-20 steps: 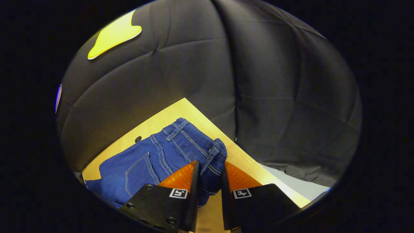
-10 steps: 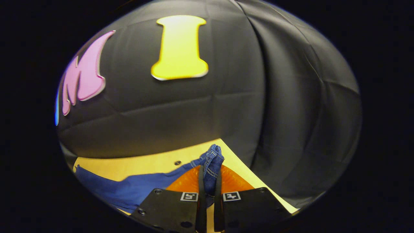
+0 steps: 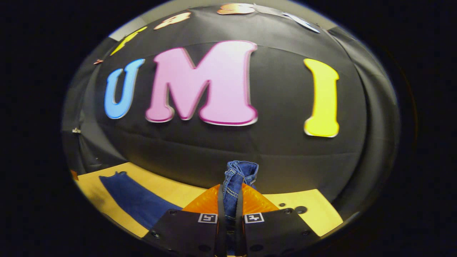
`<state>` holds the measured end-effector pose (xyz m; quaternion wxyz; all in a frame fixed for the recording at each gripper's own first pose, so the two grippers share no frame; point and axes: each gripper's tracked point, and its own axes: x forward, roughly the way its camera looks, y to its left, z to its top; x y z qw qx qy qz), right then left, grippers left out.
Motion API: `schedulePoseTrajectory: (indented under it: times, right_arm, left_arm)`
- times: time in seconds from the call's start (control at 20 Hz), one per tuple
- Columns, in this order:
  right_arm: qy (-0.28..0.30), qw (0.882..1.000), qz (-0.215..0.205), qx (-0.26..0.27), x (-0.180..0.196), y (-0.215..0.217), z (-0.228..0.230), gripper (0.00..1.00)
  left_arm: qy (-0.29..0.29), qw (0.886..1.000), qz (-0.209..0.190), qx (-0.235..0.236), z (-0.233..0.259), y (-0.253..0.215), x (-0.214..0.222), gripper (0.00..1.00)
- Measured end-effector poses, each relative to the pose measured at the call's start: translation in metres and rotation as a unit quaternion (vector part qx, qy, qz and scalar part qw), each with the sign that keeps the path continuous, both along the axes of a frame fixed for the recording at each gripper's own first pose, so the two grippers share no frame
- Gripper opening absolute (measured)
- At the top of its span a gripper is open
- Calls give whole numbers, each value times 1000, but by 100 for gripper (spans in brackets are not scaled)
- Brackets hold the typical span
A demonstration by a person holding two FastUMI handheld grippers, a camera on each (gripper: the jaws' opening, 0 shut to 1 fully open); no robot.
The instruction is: Grasp the waist and the cuffs of the jeans and fold them to make the two legs overlap; first hold the waist and fold one-third of the jeans toward the cuffs, then hold the cuffs and fold the remaining one-third in the same direction to finish folding.
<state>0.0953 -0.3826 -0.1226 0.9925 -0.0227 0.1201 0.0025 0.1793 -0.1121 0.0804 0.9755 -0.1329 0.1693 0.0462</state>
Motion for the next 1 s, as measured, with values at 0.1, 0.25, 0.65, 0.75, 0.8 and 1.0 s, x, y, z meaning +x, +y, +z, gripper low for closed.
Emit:
schedulePoseTrajectory:
  times: [0.1, 0.25, 0.65, 0.75, 0.8, 1.0]
  right_arm:
    - [17, 999, 49, -3, -18, -6, -29, 12]
    - [65, 995, 74, -7, -50, -47, -82, 12]
    - [99, 989, 109, 5, -69, 22, -136, 47]
    - [112, 987, 116, -1, -81, 33, -140, 76]
    - [118, 986, 118, 10, -86, 44, -142, 91]
    - [135, 985, 82, 68, -91, 48, -131, 92]
  left_arm:
    - [-7, 999, 27, 18, -8, 32, 16, 97]
    - [3, 995, 67, 68, -28, 101, 42, 96]
    - [50, 990, 115, 69, -96, 238, 134, 96]
    - [79, 986, 126, 81, -116, 248, 145, 95]
    - [94, 986, 115, 80, -129, 245, 150, 96]
    - [139, 976, 109, 123, -146, 246, 161, 93]
